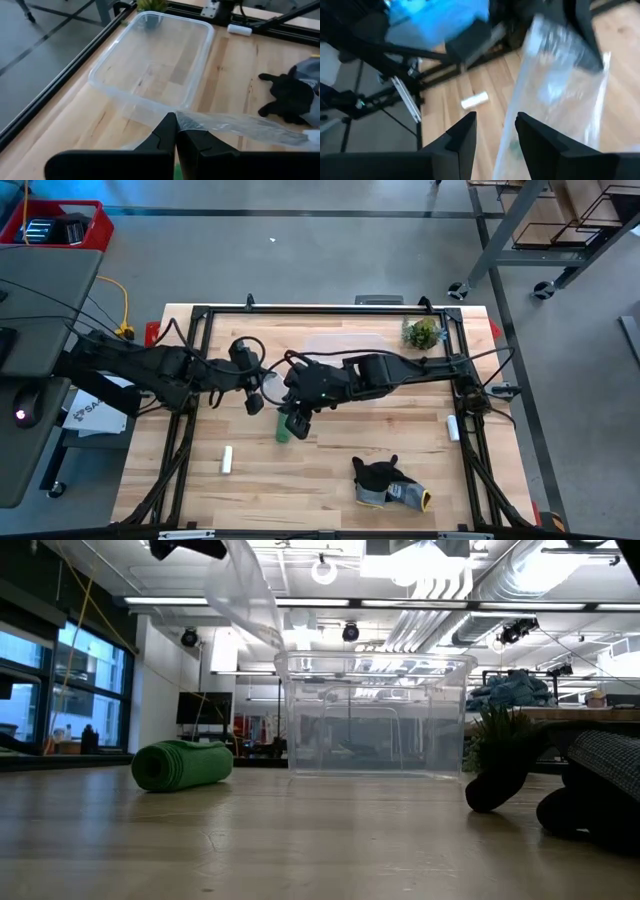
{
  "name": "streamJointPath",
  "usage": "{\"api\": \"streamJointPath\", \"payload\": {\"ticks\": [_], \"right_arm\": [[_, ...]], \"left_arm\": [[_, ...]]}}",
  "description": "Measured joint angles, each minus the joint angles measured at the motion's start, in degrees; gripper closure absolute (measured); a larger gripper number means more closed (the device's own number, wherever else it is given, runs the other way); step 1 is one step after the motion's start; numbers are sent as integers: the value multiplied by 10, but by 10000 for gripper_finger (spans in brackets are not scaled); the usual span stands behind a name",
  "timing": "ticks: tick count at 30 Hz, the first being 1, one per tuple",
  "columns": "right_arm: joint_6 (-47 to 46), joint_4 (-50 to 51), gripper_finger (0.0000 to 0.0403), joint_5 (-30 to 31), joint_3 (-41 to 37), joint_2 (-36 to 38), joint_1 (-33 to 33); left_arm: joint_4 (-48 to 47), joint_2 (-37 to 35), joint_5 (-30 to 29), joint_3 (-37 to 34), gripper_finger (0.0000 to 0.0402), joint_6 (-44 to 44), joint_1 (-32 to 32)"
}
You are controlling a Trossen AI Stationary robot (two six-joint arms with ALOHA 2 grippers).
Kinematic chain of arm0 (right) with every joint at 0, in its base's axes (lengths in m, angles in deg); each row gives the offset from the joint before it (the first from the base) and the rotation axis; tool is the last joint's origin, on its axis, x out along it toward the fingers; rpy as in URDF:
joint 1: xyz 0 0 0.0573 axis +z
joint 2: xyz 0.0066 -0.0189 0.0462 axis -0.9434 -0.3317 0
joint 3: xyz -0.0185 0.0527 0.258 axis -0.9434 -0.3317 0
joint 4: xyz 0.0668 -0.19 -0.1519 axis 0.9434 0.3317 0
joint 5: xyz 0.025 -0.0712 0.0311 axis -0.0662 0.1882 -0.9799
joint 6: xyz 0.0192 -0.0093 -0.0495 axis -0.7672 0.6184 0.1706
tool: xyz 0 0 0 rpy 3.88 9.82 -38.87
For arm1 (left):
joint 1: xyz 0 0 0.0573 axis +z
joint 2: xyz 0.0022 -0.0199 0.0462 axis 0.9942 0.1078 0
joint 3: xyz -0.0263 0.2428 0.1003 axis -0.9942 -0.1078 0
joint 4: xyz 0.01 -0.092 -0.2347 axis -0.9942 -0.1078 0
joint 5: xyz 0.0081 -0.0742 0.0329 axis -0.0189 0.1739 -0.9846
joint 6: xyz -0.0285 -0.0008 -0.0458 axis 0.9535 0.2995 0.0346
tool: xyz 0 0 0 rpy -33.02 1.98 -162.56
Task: Roll bandage
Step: Open the transparent zip bag
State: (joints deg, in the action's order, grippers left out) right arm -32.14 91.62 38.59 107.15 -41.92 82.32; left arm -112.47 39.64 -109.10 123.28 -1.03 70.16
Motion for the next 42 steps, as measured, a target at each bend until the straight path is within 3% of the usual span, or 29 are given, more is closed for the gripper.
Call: {"api": "streamJointPath", "payload": {"ticks": [4, 21, 26, 31, 42], "right_arm": [[3, 26, 271, 24, 0, 0, 4], [-1, 40, 275, 27, 0, -15, 4], [-2, 44, 309, 31, 0, -18, 4], [-10, 51, 391, 37, 0, -23, 4], [-47, 87, 402, 62, 0, -29, 6]], "left_arm": [[1, -2, -1, 0, 401, 4, 9], [34, -1, 17, 0, 401, 14, 17], [37, -1, 16, 0, 401, 18, 18], [37, -2, 18, 0, 401, 19, 21], [-8, -10, 37, 0, 381, -30, 20]]}}
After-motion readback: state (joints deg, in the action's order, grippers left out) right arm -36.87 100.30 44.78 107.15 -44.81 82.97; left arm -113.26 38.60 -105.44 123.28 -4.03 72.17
